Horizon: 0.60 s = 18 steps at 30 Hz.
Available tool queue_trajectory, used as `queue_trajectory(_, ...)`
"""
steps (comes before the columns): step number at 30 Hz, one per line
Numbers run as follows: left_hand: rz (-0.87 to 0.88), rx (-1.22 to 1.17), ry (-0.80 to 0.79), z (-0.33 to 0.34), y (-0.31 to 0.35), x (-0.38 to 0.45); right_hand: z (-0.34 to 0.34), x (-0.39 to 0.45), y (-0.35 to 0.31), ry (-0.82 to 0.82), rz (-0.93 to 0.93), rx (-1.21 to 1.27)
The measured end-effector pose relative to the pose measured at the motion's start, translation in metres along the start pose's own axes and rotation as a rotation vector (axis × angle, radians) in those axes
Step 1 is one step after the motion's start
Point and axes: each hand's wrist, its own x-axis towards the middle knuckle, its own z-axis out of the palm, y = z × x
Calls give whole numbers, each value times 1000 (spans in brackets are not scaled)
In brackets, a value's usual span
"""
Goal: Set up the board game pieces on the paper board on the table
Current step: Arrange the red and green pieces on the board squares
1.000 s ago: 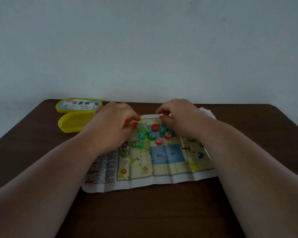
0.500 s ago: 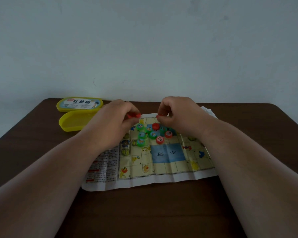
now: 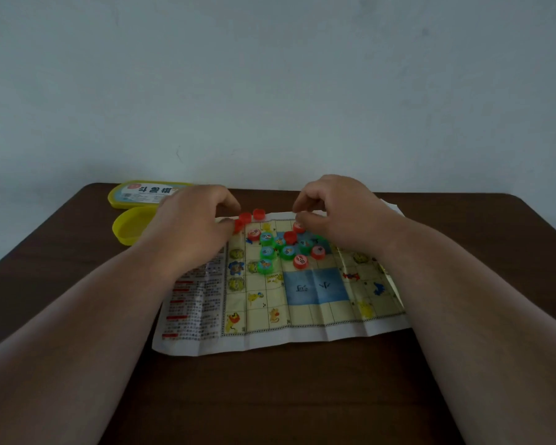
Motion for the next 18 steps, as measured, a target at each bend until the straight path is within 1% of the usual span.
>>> queue_trajectory(3,27,48,-47,0,3,-3,3,0,-4,-120,-21,-47)
queue_trajectory(5,53,85,-37,-1,6,-5,5,-1,-7,-155,-35,-100)
queue_trajectory(8,76,91,-15,-1,5,-3,5,-1,-8,-123,-42,-131)
queue_trajectory(11,65,22,-20,2,3,0,5,-1,-7,-108,-17,-122)
queue_trajectory(15,26,-34,-98,5,2,3,5,-2,-6,-114,-13,-118)
queue_trajectory(18,14,-65,-173,5,4,2,6,0,-2,-64,-15,-75)
